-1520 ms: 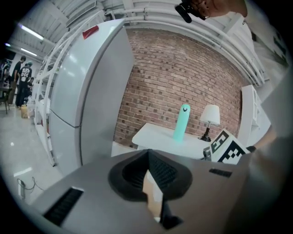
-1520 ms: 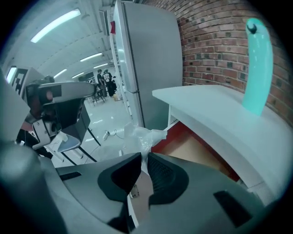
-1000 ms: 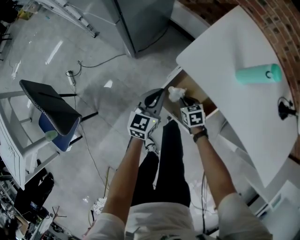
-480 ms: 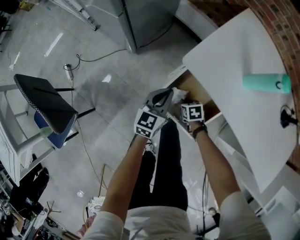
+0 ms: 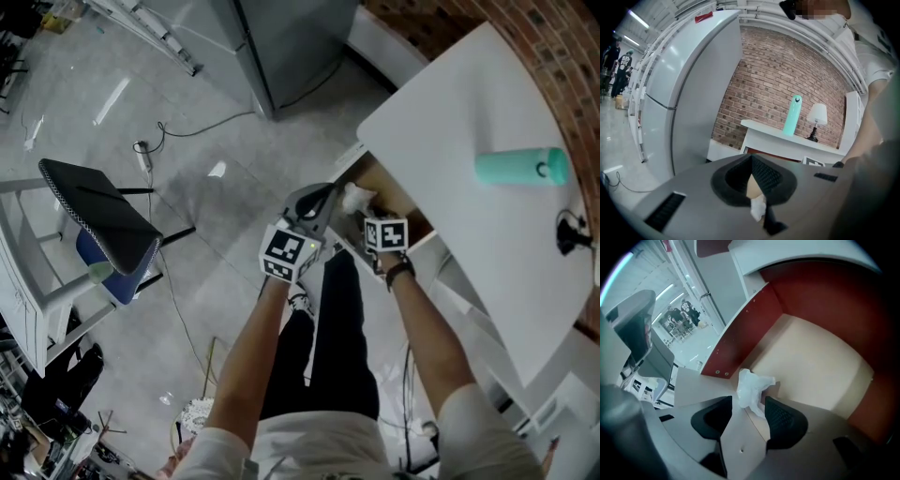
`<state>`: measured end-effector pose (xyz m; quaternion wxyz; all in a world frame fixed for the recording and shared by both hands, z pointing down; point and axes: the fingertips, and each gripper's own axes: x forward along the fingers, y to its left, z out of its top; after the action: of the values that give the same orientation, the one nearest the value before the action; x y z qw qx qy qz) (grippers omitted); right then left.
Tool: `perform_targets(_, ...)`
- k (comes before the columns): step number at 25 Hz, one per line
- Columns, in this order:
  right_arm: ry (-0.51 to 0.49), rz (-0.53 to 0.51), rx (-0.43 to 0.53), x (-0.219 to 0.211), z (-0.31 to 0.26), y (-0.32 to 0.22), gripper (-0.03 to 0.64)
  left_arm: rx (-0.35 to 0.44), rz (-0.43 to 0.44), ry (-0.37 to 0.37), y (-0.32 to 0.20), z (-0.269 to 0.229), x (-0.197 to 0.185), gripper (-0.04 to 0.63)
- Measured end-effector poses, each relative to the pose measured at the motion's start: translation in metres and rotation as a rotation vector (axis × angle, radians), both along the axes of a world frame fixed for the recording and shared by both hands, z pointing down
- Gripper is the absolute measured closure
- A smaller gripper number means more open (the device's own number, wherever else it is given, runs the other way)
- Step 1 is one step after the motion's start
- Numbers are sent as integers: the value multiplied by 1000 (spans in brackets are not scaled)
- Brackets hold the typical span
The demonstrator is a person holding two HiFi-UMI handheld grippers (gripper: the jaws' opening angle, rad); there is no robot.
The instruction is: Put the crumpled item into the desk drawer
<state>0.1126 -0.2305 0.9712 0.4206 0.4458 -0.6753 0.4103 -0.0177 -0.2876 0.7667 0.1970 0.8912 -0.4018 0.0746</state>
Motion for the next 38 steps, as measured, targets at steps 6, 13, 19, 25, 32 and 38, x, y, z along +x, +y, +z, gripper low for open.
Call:
perform_targets(6,42,-34,175,4,-54,-7,413,-5,-8,-13,8,-27,-2,600)
perform_targets(13,-55,-37,299,-25,-143,16,414,-32,-70,-8,43,-86,-21,600)
perform_targets(19,-142,-12,431,-55,-238,19,419,23,-143,-31,67,-150,-54,600)
perform_targets(25,-218,64,500,-72,-312,27,546,-1,-239,-50,88,-191,-91,600)
perform_targets(32,-213,2,680,-96,-406,39,587,70,-294,-99,110,-247,-113,600)
perform_targets(38,-258,-33,875,-117,-494,25,591,173,-322,-104,116,-314,-127,600)
